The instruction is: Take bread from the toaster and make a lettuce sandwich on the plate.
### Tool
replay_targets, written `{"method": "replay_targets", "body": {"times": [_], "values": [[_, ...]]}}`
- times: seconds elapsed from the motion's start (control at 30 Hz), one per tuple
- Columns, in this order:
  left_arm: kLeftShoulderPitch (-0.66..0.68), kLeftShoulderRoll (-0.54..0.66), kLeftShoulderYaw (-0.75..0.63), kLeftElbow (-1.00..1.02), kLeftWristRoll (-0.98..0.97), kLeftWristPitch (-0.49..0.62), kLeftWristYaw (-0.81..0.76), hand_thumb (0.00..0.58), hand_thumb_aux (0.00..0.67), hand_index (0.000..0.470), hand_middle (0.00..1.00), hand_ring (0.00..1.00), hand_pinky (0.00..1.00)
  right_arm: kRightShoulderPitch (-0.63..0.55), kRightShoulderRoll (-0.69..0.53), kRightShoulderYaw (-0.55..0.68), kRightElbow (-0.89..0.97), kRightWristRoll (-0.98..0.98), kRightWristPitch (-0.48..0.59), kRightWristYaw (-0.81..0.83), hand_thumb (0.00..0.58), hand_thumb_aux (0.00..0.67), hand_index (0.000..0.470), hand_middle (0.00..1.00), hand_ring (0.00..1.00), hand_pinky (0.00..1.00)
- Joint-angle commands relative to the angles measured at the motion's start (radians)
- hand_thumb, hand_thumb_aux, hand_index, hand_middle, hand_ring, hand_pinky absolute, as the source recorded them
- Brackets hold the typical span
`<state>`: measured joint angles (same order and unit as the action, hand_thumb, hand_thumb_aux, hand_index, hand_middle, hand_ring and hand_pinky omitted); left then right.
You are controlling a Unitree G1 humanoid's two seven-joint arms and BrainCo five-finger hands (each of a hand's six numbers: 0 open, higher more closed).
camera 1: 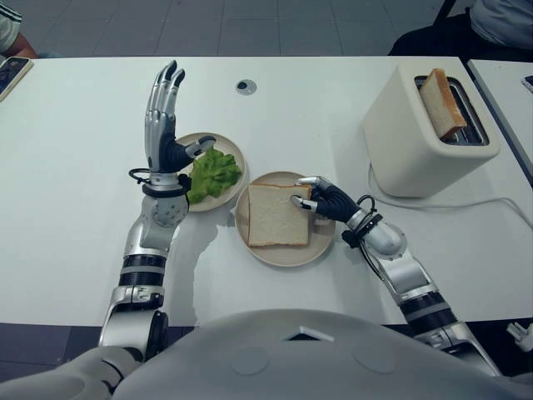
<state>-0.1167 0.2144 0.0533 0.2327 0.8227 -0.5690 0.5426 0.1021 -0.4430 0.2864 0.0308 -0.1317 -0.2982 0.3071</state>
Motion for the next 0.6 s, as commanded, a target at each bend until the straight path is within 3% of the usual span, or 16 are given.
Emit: {"method": "replay_targets", "body": {"times": [0.03, 0.27, 0.3, 0.33, 0.6], "values": [[0.035, 0.068, -0.085, 0.030, 0.125, 0.112, 0.000, 0.000, 0.000, 0.000, 0.00, 0.00, 0.00, 0.020, -0.048, -0.028, -0.044, -0.201, 0.029, -0.091, 0.000, 0.000, 0.000, 0.00, 0.00, 0.00], [0.084, 0.139, -0.177, 0.101, 0.161, 0.250, -0.014, 0.000, 0.000, 0.000, 0.00, 0.00, 0.00, 0.054, -0.107, -0.112, -0.150, -0.360, 0.041, -0.162, 0.000, 0.000, 0.000, 0.00, 0.00, 0.00], [0.091, 0.150, -0.186, 0.108, 0.147, 0.263, -0.037, 0.468, 0.376, 0.264, 0.00, 0.00, 0.00, 0.051, -0.117, -0.121, -0.150, -0.381, 0.046, -0.166, 0.000, 0.000, 0.000, 0.00, 0.00, 0.00], [0.098, 0.159, -0.198, 0.111, 0.130, 0.275, -0.077, 0.580, 0.670, 0.470, 0.00, 0.00, 0.00, 0.046, -0.123, -0.124, -0.144, -0.401, 0.050, -0.170, 0.000, 0.000, 0.000, 0.00, 0.00, 0.00], [0.115, 0.215, -0.299, 0.146, 0.058, 0.299, -0.270, 0.580, 0.670, 0.470, 0.00, 0.00, 0.00, 0.033, -0.094, -0.177, -0.200, -0.384, 0.035, -0.200, 0.000, 0.000, 0.000, 0.00, 0.00, 0.00]]}}
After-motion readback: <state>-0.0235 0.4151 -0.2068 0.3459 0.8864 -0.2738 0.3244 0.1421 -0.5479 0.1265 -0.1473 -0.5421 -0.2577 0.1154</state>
